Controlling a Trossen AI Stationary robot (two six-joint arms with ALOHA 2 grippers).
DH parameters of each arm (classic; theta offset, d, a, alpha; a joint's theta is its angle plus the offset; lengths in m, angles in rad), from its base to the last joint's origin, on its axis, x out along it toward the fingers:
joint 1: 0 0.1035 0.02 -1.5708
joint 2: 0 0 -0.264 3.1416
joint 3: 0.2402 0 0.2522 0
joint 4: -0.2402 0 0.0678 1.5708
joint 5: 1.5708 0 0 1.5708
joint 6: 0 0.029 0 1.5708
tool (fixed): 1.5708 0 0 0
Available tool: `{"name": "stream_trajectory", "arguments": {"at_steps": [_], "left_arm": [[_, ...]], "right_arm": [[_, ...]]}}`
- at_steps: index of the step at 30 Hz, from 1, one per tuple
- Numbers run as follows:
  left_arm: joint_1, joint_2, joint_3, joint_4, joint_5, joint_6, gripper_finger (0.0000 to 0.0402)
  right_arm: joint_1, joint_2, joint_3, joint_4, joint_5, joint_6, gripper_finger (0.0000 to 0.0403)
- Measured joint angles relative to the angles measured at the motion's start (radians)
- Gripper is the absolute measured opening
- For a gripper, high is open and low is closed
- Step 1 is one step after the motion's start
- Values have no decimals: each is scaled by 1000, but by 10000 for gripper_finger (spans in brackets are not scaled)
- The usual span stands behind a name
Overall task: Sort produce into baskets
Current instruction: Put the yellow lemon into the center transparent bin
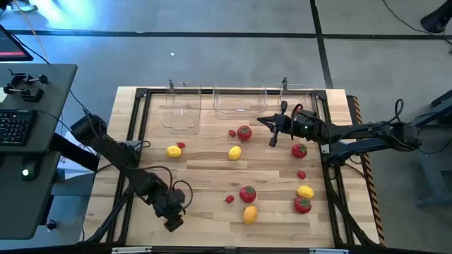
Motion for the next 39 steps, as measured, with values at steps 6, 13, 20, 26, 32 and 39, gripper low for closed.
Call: {"name": "stream_trajectory", "arguments": {"at_steps": [6, 13, 20, 26, 32, 39], "left_arm": [[22, 0, 52, -159, -6, 83, 279], [10, 0, 57, -192, -50, 102, 279], [-33, 21, 57, -227, -68, 55, 279], [-77, 69, 57, -232, -62, 24, 278], [-98, 117, 57, -232, -62, 36, 278], [-105, 162, 58, -242, -8, 128, 276]], "right_arm": [[0, 0, 0, 0, 0, 0, 1], [0, 0, 0, 0, -1, 0, 1], [0, 0, 0, -1, -3, 0, 1], [0, 0, 0, 0, -3, 0, 1], [0, 0, 0, -1, -2, 0, 1], [0, 0, 0, 0, 0, 0, 1]]}}
